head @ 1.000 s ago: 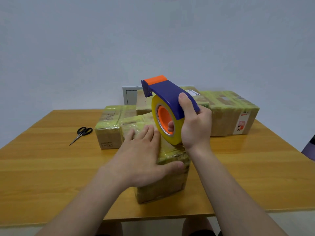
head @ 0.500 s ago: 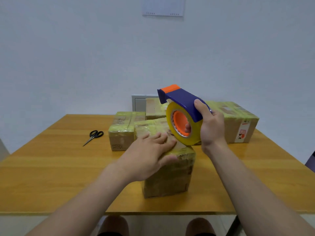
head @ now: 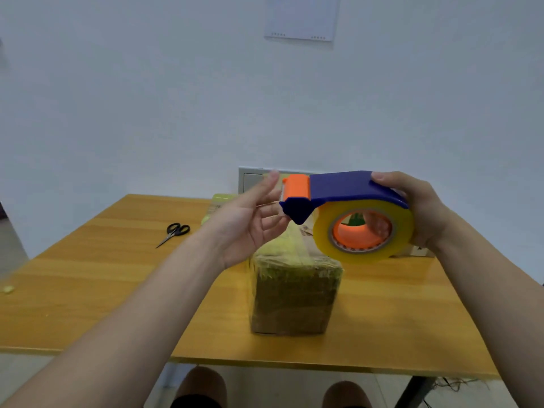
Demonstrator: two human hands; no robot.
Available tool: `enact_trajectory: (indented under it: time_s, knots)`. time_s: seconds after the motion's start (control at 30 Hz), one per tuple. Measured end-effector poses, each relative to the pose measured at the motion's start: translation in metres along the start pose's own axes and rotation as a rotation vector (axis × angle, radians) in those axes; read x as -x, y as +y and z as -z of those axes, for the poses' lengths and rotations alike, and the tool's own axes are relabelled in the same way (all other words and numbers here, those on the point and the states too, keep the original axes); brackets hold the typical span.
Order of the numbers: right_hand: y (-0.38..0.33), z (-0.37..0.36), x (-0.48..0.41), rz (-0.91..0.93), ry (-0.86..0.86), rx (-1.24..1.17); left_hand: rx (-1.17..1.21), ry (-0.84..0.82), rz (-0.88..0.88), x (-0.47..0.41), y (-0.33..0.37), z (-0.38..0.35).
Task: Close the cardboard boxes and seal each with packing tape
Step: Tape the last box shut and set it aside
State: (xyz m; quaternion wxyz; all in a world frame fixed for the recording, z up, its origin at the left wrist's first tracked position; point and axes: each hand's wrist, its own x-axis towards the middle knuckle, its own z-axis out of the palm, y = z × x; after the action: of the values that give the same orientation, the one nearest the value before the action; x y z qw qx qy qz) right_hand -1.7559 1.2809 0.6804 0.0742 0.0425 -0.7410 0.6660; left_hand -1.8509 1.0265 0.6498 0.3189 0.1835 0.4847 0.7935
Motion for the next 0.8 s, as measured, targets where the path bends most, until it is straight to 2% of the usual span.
enact_trajectory:
  time_s: [0.2,0.33,0.4,0.6,0.8]
  knots:
    - [0.001,-0.002,-0.004,0.039,-0.13,-0.04,0.299,-0.117,0.068,-0.008,-0.014,0.014]
    - [0.0,-0.004,-0.008,0.056,-0.176,-0.065,0.363,-0.133,0.075,-0.006,-0.02,0.015]
    - [0.0,-0.003,-0.009,0.065,-0.196,-0.073,0.279,-0.065,0.056,-0.003,-0.018,0.014]
    - [-0.001,0.001,-0.011,-0.01,-0.218,0.019,-0.19,0.147,0.004,0.001,-0.002,0.016]
    - [-0.005,0.011,-0.007,-0.132,-0.285,0.099,-0.293,0.22,-0.023,0.013,0.001,0.018]
